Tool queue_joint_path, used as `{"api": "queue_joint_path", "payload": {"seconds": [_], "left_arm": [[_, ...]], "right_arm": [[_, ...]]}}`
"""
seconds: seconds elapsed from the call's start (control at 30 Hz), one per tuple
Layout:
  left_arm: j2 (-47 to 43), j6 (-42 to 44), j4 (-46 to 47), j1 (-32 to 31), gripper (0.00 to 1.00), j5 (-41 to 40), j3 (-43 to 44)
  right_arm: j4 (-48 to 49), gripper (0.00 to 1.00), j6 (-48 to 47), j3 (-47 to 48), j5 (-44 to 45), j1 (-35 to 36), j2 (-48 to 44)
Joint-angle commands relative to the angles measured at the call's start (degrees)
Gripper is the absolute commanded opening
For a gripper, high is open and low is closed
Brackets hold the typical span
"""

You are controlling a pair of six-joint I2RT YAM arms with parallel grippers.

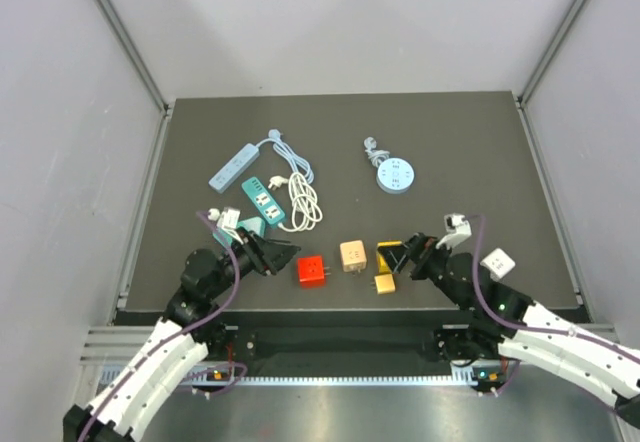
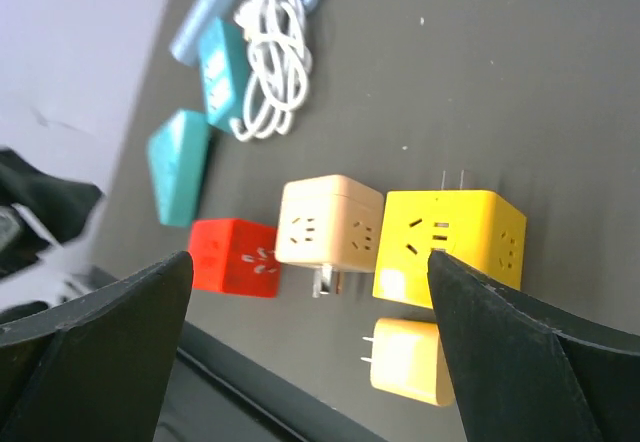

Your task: Pull the plug off the socket

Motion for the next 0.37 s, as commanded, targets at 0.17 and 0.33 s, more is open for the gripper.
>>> {"api": "queue_joint_path", "payload": {"seconds": [0.17, 0.33], "left_arm": [[-21.44, -15.28, 6.69, 0.11, 0.71, 3.03, -12.13], [-17.06, -24.51, 26.53, 0.02, 0.72, 8.49, -17.85]], "right_arm": [[-5.21, 1.0, 10.27, -11.19, 3.93, -0.62, -31.14], [-3.91, 0.99, 12.93, -11.3, 2.27, -0.71, -23.94]]}}
